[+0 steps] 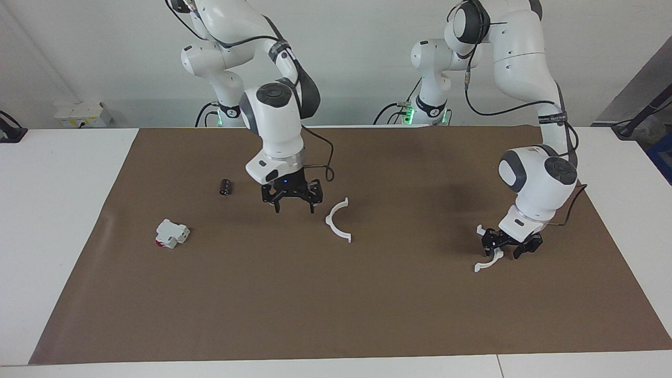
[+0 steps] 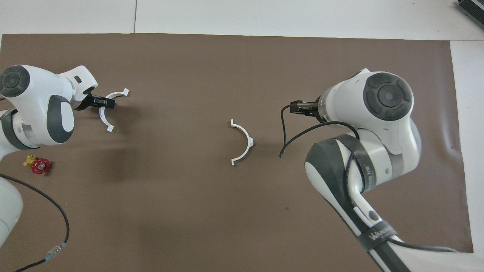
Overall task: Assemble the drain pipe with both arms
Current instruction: 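Carry the half with the left gripper while the right gripper retracts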
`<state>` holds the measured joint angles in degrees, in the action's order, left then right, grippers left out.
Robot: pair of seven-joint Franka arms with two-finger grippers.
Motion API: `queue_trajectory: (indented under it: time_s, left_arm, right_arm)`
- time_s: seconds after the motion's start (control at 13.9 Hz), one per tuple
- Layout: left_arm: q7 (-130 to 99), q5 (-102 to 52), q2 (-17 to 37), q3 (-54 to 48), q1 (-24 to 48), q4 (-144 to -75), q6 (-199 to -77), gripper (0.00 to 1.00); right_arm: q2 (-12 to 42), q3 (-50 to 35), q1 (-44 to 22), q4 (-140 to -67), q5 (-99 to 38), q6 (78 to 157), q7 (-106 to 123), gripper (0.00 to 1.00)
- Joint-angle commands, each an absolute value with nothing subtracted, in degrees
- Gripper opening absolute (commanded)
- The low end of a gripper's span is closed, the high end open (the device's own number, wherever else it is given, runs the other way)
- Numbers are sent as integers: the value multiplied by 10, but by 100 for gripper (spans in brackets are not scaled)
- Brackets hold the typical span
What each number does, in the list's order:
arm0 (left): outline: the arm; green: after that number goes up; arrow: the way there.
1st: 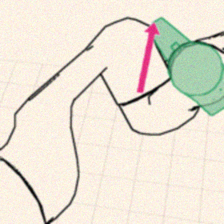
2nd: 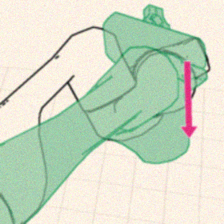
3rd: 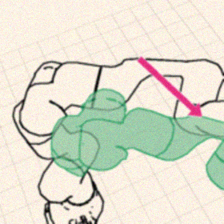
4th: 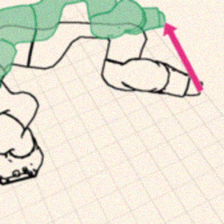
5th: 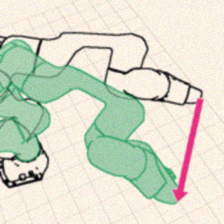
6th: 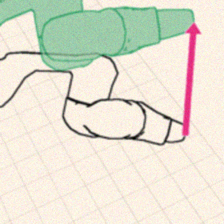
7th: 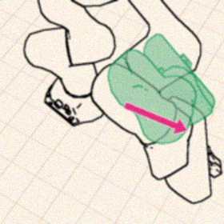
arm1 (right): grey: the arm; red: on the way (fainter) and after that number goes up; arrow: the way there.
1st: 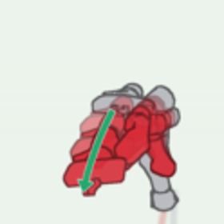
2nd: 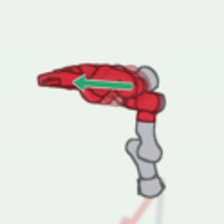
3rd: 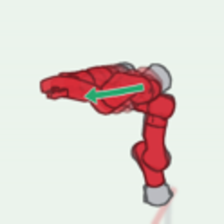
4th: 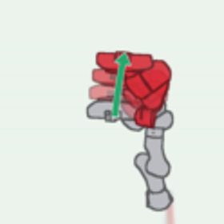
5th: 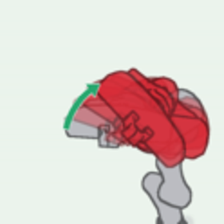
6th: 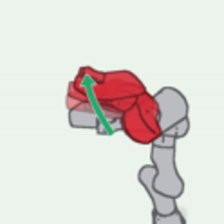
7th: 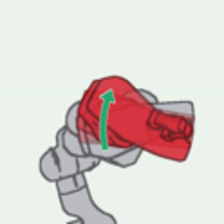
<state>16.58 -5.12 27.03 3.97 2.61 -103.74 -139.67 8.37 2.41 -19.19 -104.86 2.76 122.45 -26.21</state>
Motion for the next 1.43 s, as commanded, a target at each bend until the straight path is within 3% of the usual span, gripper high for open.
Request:
queue_trajectory:
  time_s: [0.0, 0.07, 0.22, 0.29, 0.57, 0.93, 1.36]
  left_arm:
    - [179, -69, 263, 42, 29, -1047, -1404, 57]
    - [179, -69, 261, 42, 29, -1048, -1401, 40]
    - [180, -69, 259, 41, 30, -1055, -1400, 19]
    - [180, -69, 256, 41, 32, -1057, -1400, 0]
    - [157, -69, 229, 42, 47, -1062, -1371, 0]
    - [47, -63, 220, 47, 134, -1063, -1371, 0]
    - [-74, -53, 213, 49, 247, -1078, -1379, 0]
  right_arm:
    - [44, 17, -148, -1057, 32, 1178, -234, 100]
    - [34, 18, -132, -1056, 31, 1166, -233, 100]
    - [13, 18, -103, -1053, 31, 1141, -231, 100]
    - [2, 19, -96, -1049, 31, 1123, -229, 100]
    - [-10, 20, -60, -971, 31, 999, -166, 100]
    - [-55, 22, -12, -933, 32, 897, -92, 100]
    - [-46, 26, -6, -938, 27, 875, -85, 100]
